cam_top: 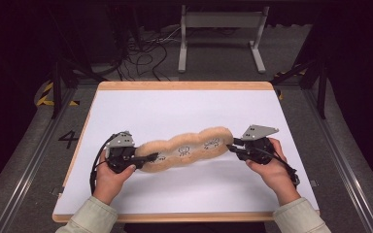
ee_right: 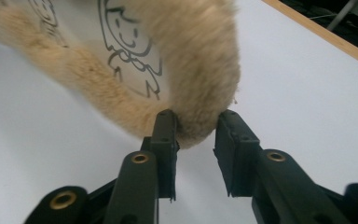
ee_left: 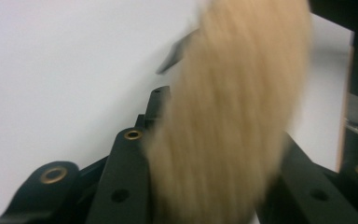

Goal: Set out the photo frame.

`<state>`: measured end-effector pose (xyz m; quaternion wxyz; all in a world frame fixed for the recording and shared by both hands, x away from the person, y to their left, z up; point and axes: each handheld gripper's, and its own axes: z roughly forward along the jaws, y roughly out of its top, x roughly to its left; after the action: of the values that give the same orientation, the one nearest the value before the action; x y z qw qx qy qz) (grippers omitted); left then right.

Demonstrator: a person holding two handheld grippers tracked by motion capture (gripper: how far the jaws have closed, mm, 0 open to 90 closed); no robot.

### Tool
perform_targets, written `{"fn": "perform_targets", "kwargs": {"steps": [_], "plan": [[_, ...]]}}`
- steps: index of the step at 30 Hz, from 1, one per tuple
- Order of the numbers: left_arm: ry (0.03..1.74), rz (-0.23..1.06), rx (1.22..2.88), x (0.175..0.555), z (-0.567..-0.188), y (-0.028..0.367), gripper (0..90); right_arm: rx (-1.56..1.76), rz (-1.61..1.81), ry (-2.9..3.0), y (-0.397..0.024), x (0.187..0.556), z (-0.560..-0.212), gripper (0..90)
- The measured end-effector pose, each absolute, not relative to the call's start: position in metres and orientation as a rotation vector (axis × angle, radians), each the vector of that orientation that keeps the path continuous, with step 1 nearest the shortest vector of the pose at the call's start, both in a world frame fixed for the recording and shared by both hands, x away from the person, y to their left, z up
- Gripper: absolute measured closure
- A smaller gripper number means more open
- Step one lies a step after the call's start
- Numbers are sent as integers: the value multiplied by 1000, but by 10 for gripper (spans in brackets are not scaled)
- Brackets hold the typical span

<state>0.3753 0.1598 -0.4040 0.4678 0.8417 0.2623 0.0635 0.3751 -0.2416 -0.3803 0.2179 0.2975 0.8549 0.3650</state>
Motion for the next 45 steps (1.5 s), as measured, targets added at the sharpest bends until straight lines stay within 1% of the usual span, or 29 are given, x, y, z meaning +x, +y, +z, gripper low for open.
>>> {"fn": "perform_targets", "kwargs": {"steps": [1,2,5,6,7,8,9,11,13,18,21,22,23,24,26,31,36,40,43,45], "plan": [[624,167,2094,376,-405,155,683,823,1008,2367,-241,373,-380,705],[619,152,2097,378,-406,153,689,823,989,2357,-240,370,-381,708],[587,60,2062,386,-408,150,707,882,994,2368,-247,369,-392,722],[582,48,2048,388,-408,151,716,892,991,2381,-249,368,-398,747],[573,40,2038,390,-407,149,728,895,990,2388,-250,366,-401,822],[583,37,2031,392,-406,146,749,872,1177,2436,-251,363,-403,830],[557,52,2040,395,-406,144,749,846,1276,2454,-246,358,-402,830],[533,43,2056,399,-407,142,751,753,1089,2480,-228,350,-400,777],[507,10,2079,407,-411,146,751,719,1051,2497,-218,346,-401,744],[450,-19,2081,419,-416,150,749,769,1030,2491,-223,344,-410,724],[447,-18,2080,425,-418,152,741,796,1035,2476,-229,343,-411,710],[456,-13,2079,427,-418,153,730,802,1041,2469,-230,342,-410,707],[486,0,2077,429,-419,153,693,806,1042,2464,-232,342,-410,705],[508,12,2074,430,-419,154,635,812,1046,2460,-233,341,-409,703],[563,18,2066,434,-420,157,549,823,1044,2453,-236,340,-409,696],[604,80,2064,434,-419,157,462,841,1048,2446,-241,339,-411,684],[614,104,2077,431,-418,156,420,841,1064,2448,-242,338,-409,675],[616,97,2085,427,-417,156,339,839,1074,2448,-243,337,-407,659],[616,142,2108,421,-413,156,269,850,1093,2443,-244,336,-403,628],[617,157,2112,417,-411,157,256,854,1101,2439,-245,336,-402,614]]}}
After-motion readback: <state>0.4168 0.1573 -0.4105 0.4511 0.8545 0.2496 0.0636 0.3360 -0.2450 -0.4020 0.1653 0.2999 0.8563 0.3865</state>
